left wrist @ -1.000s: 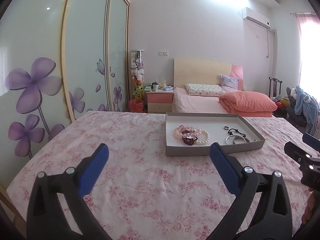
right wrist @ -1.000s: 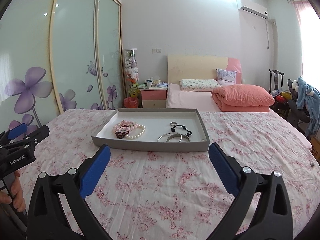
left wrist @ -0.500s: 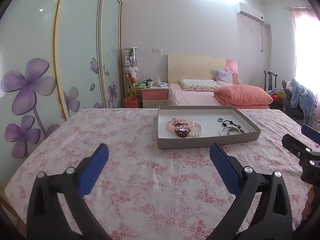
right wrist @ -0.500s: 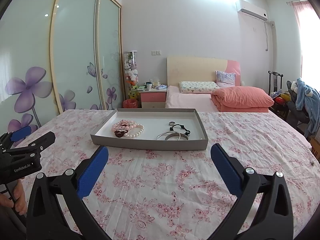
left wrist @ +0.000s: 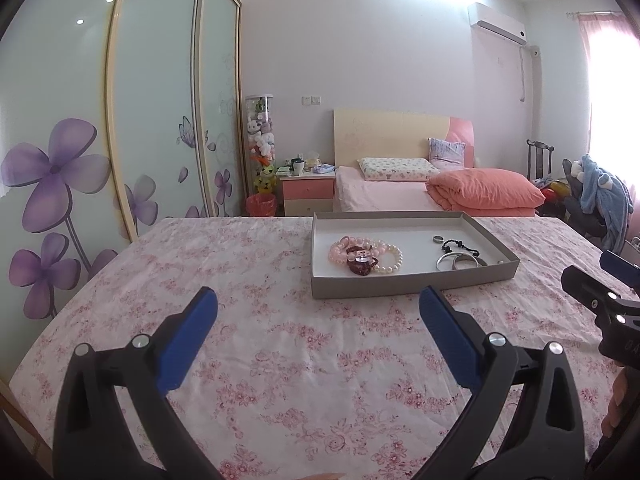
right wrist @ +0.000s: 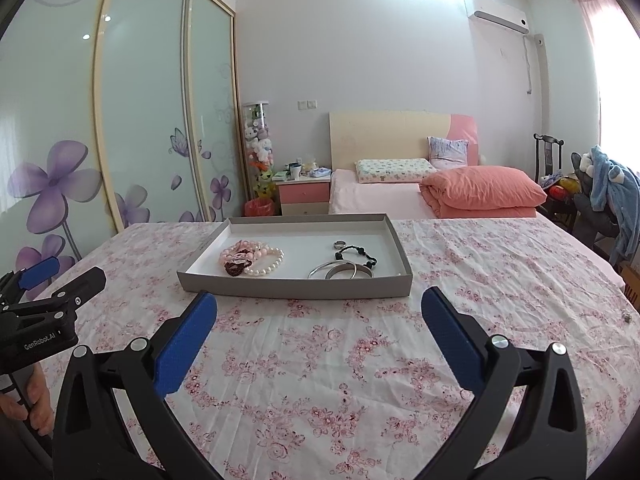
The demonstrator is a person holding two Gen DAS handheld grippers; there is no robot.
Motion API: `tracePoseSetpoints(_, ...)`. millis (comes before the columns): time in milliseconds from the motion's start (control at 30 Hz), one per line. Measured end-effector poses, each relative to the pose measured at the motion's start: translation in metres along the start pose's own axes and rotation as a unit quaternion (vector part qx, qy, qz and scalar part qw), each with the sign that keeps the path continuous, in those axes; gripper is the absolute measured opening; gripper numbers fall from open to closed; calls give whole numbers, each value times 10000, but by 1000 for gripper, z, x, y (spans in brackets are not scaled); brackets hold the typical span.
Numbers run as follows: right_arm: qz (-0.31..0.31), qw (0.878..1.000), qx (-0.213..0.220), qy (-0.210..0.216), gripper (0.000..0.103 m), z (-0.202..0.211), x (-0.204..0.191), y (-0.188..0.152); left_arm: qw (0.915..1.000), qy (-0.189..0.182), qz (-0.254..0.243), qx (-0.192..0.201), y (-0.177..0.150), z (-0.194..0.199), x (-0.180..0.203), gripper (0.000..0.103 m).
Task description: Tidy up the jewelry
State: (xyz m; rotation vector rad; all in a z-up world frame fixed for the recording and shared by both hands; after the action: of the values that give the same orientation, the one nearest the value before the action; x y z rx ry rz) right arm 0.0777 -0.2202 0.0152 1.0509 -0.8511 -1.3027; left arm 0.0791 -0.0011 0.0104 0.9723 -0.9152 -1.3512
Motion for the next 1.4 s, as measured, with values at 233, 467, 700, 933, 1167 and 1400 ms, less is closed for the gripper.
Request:
tracePoseSetpoints(233,-23,10000,-43,23,101,-2,1,-2,10000,-10,32,-64,-1,-3,-1,99)
tracePoseSetpoints(467,-33,10000,-72,37,101,-4,0,-2,10000,-48,22,-84,-2,-3,1,99)
tracePoseSetpoints(700,-46,9999,-85,39,101,-5,1,-4,9999,-48,23,-85,-1,-3,1,99)
tracePoseSetpoints(933,-39,10000,-85,36,101,-5,1,-3,9999,-58,13,-97,-1,-3,3,99)
tracePoseSetpoints(1167,-40,9999,-88,37,101,-5,1,-3,9999,-78,-2,-112,-3,-4,5,99)
tracePoseSetpoints(1400,-41,9999,-91,30,101,-5,1,-3,9999,-105,-22,-129,-4,-4,8,99)
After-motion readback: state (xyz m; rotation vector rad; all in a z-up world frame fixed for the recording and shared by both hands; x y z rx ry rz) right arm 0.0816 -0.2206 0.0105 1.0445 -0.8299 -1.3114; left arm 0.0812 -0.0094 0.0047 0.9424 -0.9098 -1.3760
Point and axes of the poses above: each gripper's, at about its wrist camera, not at the fingertips, and z roughly against the way its jaws point, x to its right, y to its top, the point moved 3 cm from there along -z, roughly the way its jaws point, and after that the axes turned 4 degrees about x, right-handed, at the moved point
